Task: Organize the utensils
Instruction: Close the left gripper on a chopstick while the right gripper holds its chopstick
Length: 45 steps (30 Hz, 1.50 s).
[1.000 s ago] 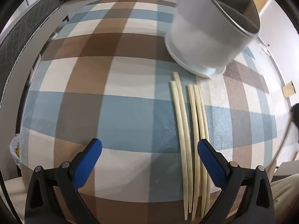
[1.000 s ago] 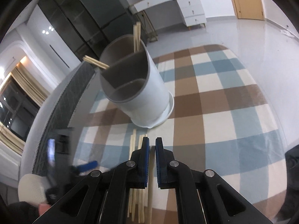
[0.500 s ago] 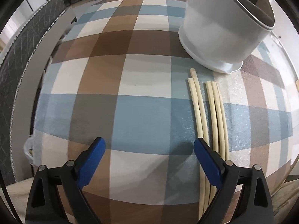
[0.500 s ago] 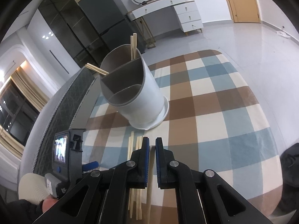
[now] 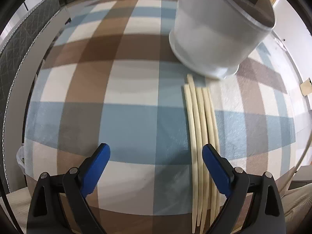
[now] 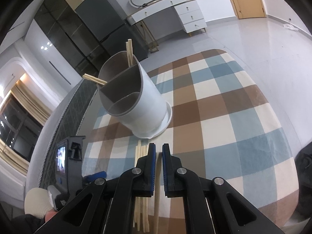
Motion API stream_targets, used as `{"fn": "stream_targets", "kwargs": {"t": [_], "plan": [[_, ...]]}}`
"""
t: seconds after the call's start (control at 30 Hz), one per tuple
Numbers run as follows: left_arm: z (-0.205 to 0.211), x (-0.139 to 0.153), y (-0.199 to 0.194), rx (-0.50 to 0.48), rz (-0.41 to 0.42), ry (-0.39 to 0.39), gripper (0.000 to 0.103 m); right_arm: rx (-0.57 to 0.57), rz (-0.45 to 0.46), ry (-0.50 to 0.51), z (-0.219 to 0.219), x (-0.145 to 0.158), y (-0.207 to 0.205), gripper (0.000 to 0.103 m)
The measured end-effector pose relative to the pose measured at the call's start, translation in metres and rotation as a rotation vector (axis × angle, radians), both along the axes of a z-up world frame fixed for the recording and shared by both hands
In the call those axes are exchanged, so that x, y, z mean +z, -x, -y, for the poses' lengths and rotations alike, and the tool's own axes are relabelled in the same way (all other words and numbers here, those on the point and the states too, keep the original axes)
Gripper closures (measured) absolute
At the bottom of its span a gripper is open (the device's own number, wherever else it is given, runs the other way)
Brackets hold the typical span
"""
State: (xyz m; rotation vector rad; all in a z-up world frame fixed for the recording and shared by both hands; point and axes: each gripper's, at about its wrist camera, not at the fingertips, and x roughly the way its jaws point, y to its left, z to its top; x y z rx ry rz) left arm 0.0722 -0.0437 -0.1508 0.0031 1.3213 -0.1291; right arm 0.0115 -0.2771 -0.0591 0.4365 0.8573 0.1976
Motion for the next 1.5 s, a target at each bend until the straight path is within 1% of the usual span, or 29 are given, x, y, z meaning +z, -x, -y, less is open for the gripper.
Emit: {"fn": "stream_targets", "kwargs": {"t": [0.13,0.3,0.37,0.43,0.53,0.63,0.7,0.77,0.83,1.03,1.1,1.13,1.2,1.23,1.3,1.33,1.37,1.4,1.43,1.5], "plan": [[-0.002,0.001,0.003,0.006,0.012,-0.053,0.01,0.004,-0.003,-0.01,0.0,0.0,-0.001,0.097],[0.0,0.002,0.009,0.007,0.014,-0.047,0.01,0.011,0.002,0.003,-0.002,0.001,-0.002,0.097],[0.0,0.0,0.007,0.003,0.003,-0.021,0.01,0.004,-0.001,-0.001,-0.001,0.0,-0.002,0.097],[0.001,-0.001,0.005,-0.002,0.008,-0.017,0.01,-0.003,-0.003,-0.001,0.001,-0.001,-0.002,0.097],[0.006,0.0,0.001,-0.015,0.022,-0.044,0.01,-0.01,-0.004,-0.007,0.003,-0.001,-0.002,0.097],[0.011,0.002,-0.001,-0.035,0.012,-0.081,0.01,-0.01,-0.005,-0.003,0.003,-0.001,-0.002,0.097],[0.013,0.003,-0.002,-0.053,0.02,-0.087,0.015,-0.006,0.0,0.005,0.002,0.0,-0.002,0.097],[0.012,0.001,-0.006,-0.051,0.006,-0.088,0.025,0.002,0.004,0.008,0.0,0.001,-0.002,0.097],[0.007,-0.001,-0.01,-0.033,-0.02,-0.049,0.026,0.009,0.006,0.012,-0.002,0.001,-0.004,0.097],[0.004,-0.001,-0.019,-0.034,-0.014,-0.052,0.028,0.022,0.005,0.015,-0.005,0.0,-0.007,0.097],[0.007,0.0,-0.024,-0.046,-0.006,-0.053,0.03,0.019,0.001,0.01,-0.004,-0.001,-0.008,0.097],[0.011,0.002,-0.026,-0.046,-0.003,-0.051,0.034,0.016,-0.003,0.005,-0.004,-0.002,-0.009,0.097],[0.014,0.003,-0.032,-0.046,0.001,-0.054,0.035,0.015,-0.005,-0.003,-0.004,-0.002,-0.01,0.097],[0.017,0.004,-0.039,-0.055,0.003,-0.054,0.037,0.017,-0.003,-0.002,-0.004,-0.002,-0.01,0.097],[0.023,0.005,-0.047,-0.071,0.014,-0.049,0.047,0.021,0.006,0.003,-0.004,-0.001,-0.01,0.097],[0.026,0.007,-0.05,-0.077,0.022,-0.048,0.057,0.021,0.01,0.007,-0.004,0.0,-0.01,0.097],[0.028,0.008,-0.052,-0.086,0.03,-0.046,0.073,0.02,0.012,0.008,-0.004,0.0,-0.01,0.097],[0.031,0.009,-0.053,-0.096,0.037,-0.043,0.082,0.018,0.013,0.006,-0.002,0.0,-0.011,0.097],[0.031,0.01,-0.054,-0.105,0.039,-0.034,0.099,0.015,0.013,0.004,-0.001,0.0,-0.012,0.097],[0.031,0.012,-0.054,-0.103,0.038,-0.016,0.101,0.003,0.017,0.002,0.002,0.0,-0.013,0.097]]}}
